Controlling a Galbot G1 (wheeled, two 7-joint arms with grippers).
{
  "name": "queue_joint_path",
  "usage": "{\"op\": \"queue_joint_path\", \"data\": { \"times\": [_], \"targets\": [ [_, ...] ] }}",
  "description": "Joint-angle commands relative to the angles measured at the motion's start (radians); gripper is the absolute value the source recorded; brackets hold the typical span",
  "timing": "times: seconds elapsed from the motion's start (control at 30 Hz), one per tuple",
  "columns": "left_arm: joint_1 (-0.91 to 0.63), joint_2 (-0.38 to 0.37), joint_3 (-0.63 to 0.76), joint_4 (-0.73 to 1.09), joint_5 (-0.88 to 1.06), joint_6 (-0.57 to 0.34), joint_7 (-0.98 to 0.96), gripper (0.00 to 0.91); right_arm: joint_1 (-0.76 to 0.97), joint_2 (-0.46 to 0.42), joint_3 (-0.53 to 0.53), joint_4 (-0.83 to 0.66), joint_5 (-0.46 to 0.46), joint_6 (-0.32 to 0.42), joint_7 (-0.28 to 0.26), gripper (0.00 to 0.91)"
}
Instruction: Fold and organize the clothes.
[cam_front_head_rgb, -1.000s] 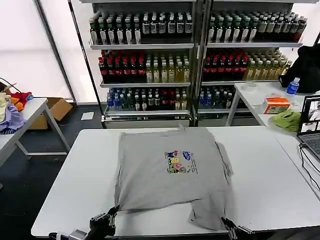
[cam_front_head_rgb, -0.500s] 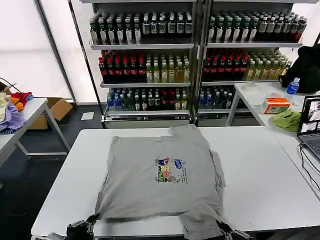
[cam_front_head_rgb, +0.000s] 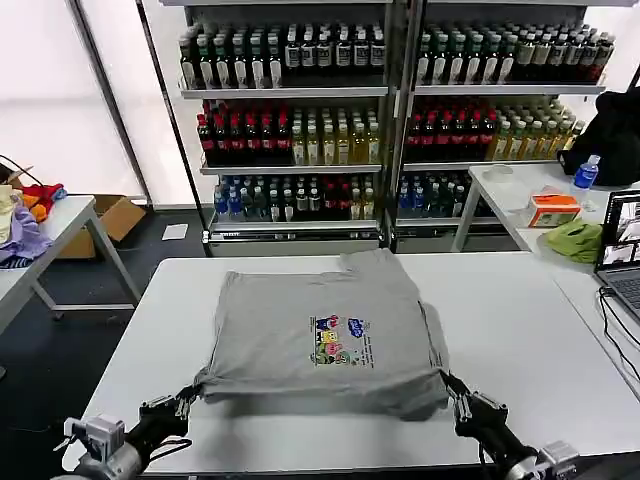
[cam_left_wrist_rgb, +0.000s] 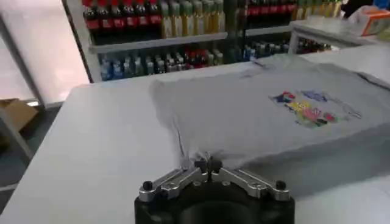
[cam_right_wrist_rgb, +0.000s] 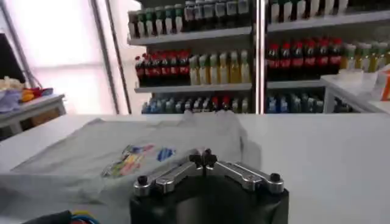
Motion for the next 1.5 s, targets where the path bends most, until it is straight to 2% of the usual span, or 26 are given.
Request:
{"op": "queue_joint_path", "data": {
  "times": [0.03, 0.2, 0.23, 0.27, 0.3, 0.33, 0.37, 0.43, 0.5, 0.57, 0.77, 0.93, 1.07, 1.1, 1.27, 1.3, 1.33, 1.47, 1.5],
  "targets": [
    [-0.284, 0.011, 0.102, 0.171, -0.03, 0.009, 0.015, 0.01, 0.261, 0.0, -0.119, -0.145, -0.036, -0.001, 0.021, 0.0],
    [-0.361, -0.009, 0.134, 0.238, -0.019, 0.008, 0.02, 0.01, 0.389, 0.011, -0.228, -0.23, -0.05, -0.046, 0.029, 0.0],
    [-0.381, -0.018, 0.148, 0.258, -0.019, 0.008, 0.02, 0.081, 0.407, 0.017, -0.244, -0.244, -0.063, -0.058, 0.03, 0.0],
    [-0.392, -0.029, 0.157, 0.275, -0.017, 0.008, 0.022, 0.232, 0.423, 0.022, -0.273, -0.251, -0.07, -0.073, 0.032, 0.0],
    [-0.414, -0.044, 0.175, 0.294, -0.006, 0.008, 0.027, 0.816, 0.436, 0.03, -0.293, -0.255, -0.076, -0.116, 0.043, 0.353],
    [-0.423, -0.053, 0.181, 0.316, 0.022, 0.007, 0.034, 0.907, 0.44, 0.04, -0.307, -0.256, -0.08, -0.128, 0.047, 0.846],
    [-0.434, -0.063, 0.186, 0.329, 0.035, 0.007, 0.04, 0.907, 0.446, 0.046, -0.318, -0.262, -0.085, -0.132, 0.059, 0.907],
    [-0.448, -0.086, 0.184, 0.355, 0.039, 0.007, 0.039, 0.907, 0.464, 0.077, -0.333, -0.289, -0.11, -0.148, 0.07, 0.907],
    [-0.448, -0.091, 0.171, 0.359, 0.053, 0.007, 0.034, 0.907, 0.472, 0.088, -0.323, -0.279, -0.074, -0.217, 0.074, 0.907],
    [-0.434, -0.078, 0.151, 0.346, 0.056, 0.008, 0.032, 0.907, 0.467, 0.088, -0.306, -0.264, -0.064, -0.245, 0.076, 0.907],
    [-0.317, -0.031, 0.098, 0.256, 0.056, 0.004, 0.021, 0.907, 0.373, 0.07, -0.213, -0.175, -0.055, -0.241, 0.113, 0.907],
    [-0.192, -0.05, 0.1, 0.18, 0.074, -0.009, 0.01, 0.907, 0.203, 0.068, -0.154, -0.1, -0.105, -0.243, 0.184, 0.907],
    [-0.18, -0.083, 0.124, 0.186, 0.103, -0.02, 0.007, 0.907, 0.149, 0.1, -0.177, -0.115, -0.165, -0.24, 0.228, 0.907],
    [-0.191, -0.097, 0.131, 0.203, 0.116, -0.021, 0.004, 0.907, 0.152, 0.119, -0.191, -0.128, -0.165, -0.246, 0.257, 0.907],
    [-0.221, -0.128, 0.145, 0.241, 0.136, -0.027, 0.003, 0.907, 0.188, 0.178, -0.233, -0.164, -0.161, -0.268, 0.289, 0.907],
    [-0.224, -0.131, 0.147, 0.253, 0.137, -0.03, 0.003, 0.907, 0.2, 0.187, -0.241, -0.172, -0.161, -0.274, 0.298, 0.685],
    [-0.232, -0.135, 0.148, 0.26, 0.137, -0.031, 0.002, 0.907, 0.21, 0.197, -0.249, -0.182, -0.161, -0.282, 0.307, 0.02],
    [-0.262, -0.149, 0.152, 0.311, 0.136, -0.037, -0.007, 0.907, 0.235, 0.211, -0.27, -0.203, -0.158, -0.293, 0.305, 0.0],
    [-0.264, -0.152, 0.152, 0.321, 0.136, -0.039, -0.013, 0.504, 0.235, 0.21, -0.272, -0.203, -0.155, -0.293, 0.306, 0.0]
  ]
}}
